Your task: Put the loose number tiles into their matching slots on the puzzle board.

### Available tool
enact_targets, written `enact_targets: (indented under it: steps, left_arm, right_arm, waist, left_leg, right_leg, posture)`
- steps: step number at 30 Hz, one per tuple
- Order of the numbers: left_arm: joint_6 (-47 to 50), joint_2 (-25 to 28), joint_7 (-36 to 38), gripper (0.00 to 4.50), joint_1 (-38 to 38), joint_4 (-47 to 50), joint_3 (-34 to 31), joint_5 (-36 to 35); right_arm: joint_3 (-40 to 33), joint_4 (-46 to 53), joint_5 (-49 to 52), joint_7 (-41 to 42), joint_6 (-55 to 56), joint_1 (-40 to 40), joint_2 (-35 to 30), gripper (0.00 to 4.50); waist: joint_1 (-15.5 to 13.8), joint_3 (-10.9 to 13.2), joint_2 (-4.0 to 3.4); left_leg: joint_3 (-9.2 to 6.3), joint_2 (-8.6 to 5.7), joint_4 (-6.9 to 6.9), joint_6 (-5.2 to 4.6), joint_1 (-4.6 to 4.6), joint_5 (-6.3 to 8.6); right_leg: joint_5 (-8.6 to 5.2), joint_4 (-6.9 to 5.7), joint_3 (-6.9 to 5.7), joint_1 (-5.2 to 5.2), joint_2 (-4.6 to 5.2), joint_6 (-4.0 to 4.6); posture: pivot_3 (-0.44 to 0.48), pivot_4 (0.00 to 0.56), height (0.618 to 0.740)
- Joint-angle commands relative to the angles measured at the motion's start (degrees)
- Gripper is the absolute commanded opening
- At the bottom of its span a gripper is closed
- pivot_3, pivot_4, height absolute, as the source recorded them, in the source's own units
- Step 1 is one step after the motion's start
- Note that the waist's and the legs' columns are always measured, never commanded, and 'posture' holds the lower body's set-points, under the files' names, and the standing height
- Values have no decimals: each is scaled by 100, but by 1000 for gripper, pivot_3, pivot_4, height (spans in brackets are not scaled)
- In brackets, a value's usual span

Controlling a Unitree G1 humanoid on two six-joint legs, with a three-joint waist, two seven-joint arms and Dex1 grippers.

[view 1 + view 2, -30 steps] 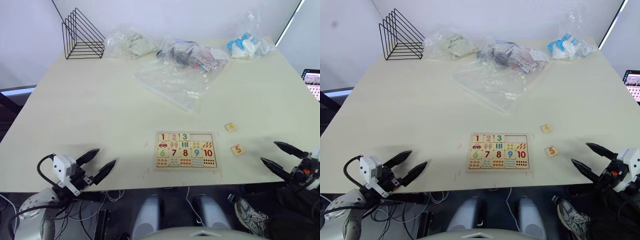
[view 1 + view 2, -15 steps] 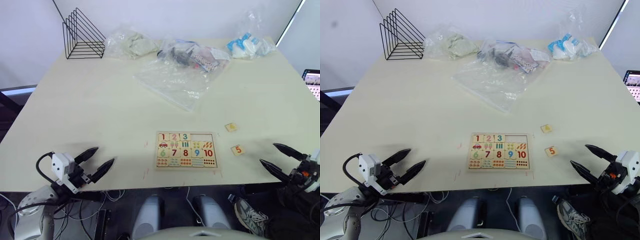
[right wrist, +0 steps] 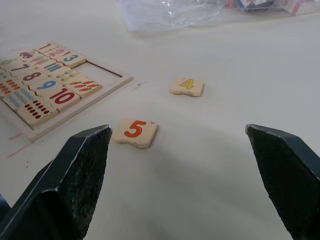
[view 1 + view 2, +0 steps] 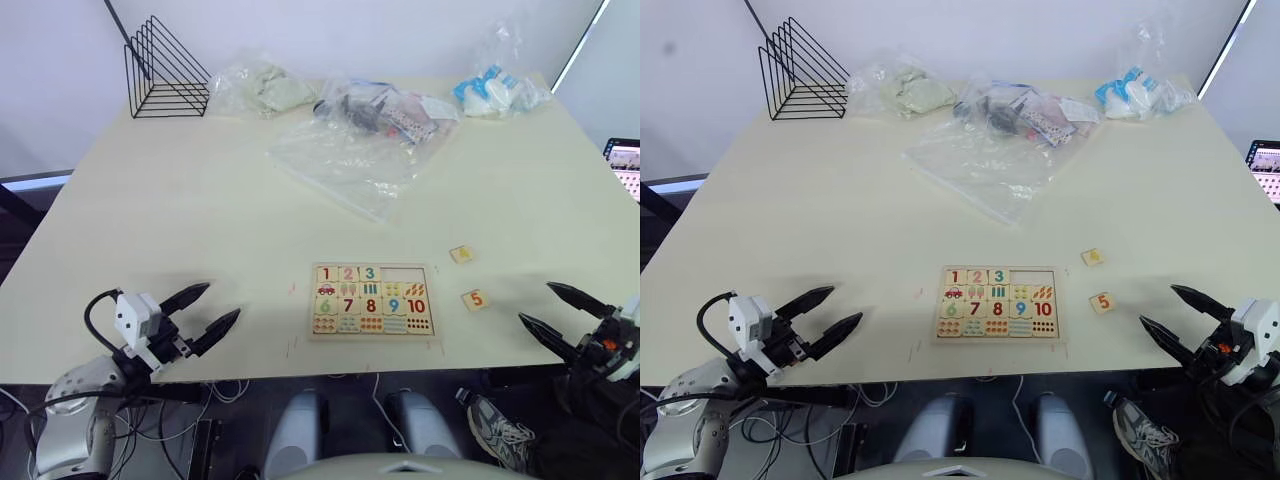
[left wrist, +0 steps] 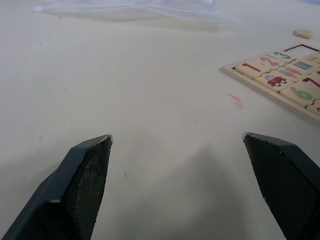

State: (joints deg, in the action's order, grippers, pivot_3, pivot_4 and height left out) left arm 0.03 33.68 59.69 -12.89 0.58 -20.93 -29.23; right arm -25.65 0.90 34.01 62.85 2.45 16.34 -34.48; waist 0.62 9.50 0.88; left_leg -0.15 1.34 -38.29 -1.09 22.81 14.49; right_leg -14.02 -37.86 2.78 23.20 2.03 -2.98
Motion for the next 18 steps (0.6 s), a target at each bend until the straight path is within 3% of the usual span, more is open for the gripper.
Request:
enact_targets:
  steps: [1,10,18]
  left_arm:
    - [73,138,-57,4432,128,350,77,30]
    - [186,430,274,4432,634,346,401,43]
    - [240,758,1089,4432,1195,212,700,-95]
  right_arm:
    - [-143,411,152,-286,-99,-90,40,4500]
    - [66,898,-197,-1297,-577,-470,90,4500]
    - [615,1638,-286,-2425,-1666,-800,332,4500]
  waist:
    - [2,0,-1]
    - [0,0,-1]
    - [3,1,-2]
  left_leg:
    - [-1,0,0,0,0,0]
    - [3,-4,0,0,1,0]
    - [2,-4,5,0,3,0]
  right_leg:
    - [0,0,1,0,0,0]
    - [0,-1,0,0,-1,0]
    - [0,0,-2,2,-3,0]
  posture:
    - [0,150,740]
    - [0,150,740]
    - [0,150,740]
